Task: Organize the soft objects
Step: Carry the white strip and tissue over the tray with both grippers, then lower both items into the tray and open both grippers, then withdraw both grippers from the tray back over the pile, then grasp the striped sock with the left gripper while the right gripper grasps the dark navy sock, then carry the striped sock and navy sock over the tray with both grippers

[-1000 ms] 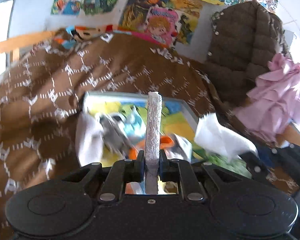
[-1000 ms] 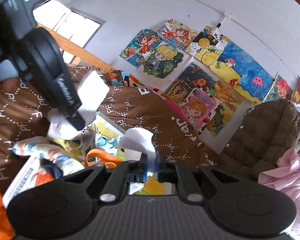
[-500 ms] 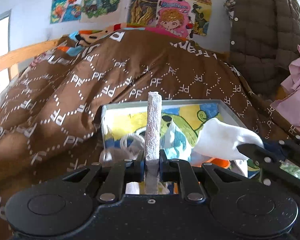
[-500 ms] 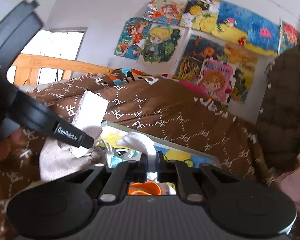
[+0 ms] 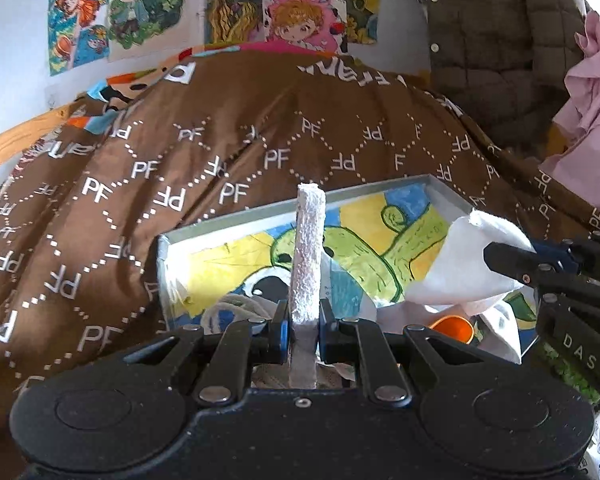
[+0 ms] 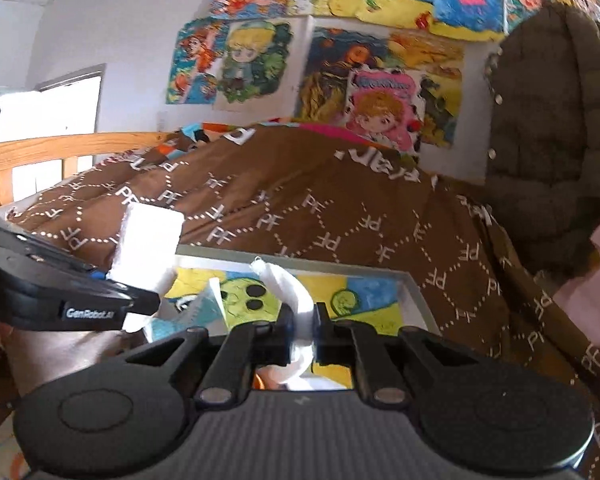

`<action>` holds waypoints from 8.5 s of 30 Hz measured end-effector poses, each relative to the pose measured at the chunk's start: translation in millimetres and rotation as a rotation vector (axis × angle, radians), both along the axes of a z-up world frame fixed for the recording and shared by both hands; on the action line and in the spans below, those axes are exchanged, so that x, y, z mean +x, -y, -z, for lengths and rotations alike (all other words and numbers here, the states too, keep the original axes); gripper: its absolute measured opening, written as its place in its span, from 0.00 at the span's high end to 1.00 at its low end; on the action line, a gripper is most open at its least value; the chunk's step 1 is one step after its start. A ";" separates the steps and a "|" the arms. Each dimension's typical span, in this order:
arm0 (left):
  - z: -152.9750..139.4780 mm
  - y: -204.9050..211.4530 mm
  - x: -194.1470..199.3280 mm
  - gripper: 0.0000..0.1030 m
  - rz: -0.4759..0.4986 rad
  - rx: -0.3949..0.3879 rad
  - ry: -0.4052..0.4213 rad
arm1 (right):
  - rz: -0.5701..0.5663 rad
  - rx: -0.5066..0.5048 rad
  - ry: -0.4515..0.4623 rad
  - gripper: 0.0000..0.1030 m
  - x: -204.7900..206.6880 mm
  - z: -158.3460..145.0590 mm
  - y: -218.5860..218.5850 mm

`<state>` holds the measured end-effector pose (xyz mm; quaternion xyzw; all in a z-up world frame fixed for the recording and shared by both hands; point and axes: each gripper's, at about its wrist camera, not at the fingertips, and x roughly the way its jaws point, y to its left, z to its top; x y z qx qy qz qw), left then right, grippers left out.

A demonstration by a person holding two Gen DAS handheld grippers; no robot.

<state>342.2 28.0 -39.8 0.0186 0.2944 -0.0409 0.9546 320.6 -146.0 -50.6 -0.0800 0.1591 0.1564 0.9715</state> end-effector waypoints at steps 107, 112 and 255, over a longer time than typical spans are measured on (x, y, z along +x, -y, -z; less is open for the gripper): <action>-28.3 -18.1 -257.0 0.01 -0.192 0.017 -0.237 | 0.056 -0.012 -0.329 0.00 -252.4 -18.1 18.8; -21.1 -21.7 -249.9 0.01 -0.195 0.002 -0.290 | 0.029 -0.043 -0.352 0.00 -249.5 -14.1 12.5; -57.1 -79.6 -164.1 0.92 -0.087 -0.426 0.208 | 0.046 0.203 -0.116 0.97 -101.9 -47.1 -9.0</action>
